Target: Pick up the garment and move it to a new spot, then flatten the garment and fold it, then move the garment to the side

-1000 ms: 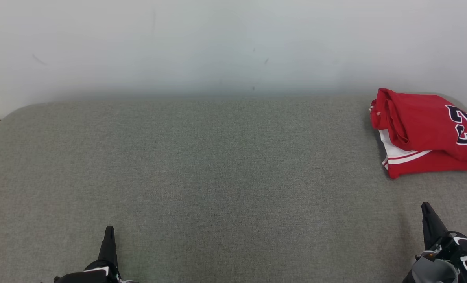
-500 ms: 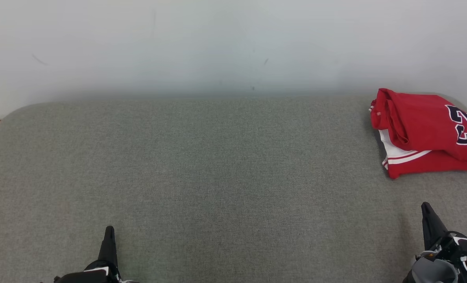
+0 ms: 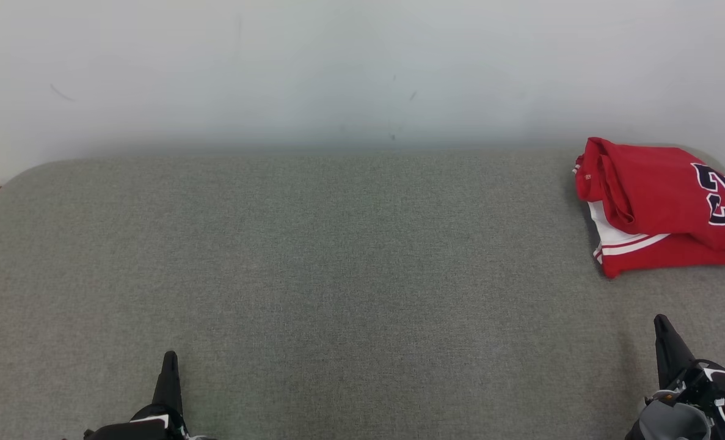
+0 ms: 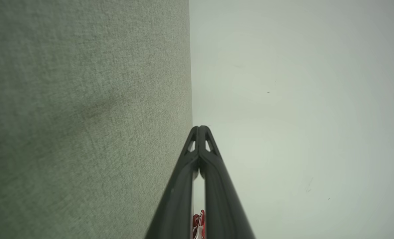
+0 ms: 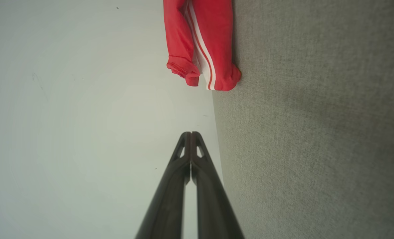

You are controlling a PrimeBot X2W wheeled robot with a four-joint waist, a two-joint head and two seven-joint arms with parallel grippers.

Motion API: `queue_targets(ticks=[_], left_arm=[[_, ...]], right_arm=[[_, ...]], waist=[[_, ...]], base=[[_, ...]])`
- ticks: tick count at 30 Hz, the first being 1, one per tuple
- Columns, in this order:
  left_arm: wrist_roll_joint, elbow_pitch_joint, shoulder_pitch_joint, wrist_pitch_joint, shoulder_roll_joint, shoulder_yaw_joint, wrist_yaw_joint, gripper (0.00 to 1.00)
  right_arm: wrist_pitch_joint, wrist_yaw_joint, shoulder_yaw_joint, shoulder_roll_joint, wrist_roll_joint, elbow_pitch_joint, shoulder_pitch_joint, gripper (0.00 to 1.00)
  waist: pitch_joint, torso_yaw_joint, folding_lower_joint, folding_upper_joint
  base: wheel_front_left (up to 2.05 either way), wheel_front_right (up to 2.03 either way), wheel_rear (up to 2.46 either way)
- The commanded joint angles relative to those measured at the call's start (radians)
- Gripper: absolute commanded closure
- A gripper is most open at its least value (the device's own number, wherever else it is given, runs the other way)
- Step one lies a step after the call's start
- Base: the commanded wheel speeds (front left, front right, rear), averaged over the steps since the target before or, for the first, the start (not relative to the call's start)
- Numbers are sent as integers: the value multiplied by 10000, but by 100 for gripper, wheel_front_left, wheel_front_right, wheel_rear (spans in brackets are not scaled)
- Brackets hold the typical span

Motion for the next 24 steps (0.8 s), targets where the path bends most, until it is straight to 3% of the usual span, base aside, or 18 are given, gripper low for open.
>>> queue_targets(ticks=[1,24], left_arm=[[-53,26,-78,27,34,11,-30,100],[-54,25,-77,26,34,10,-30,100]], right_arm=[[13,-3,-11,40,-33,-2,-81,100],[29,-3,-28,49,-60,-2,-86,100]], waist=[[0,0,0,0],[0,0,0,0]], base=[[0,0,0],[0,0,0]])
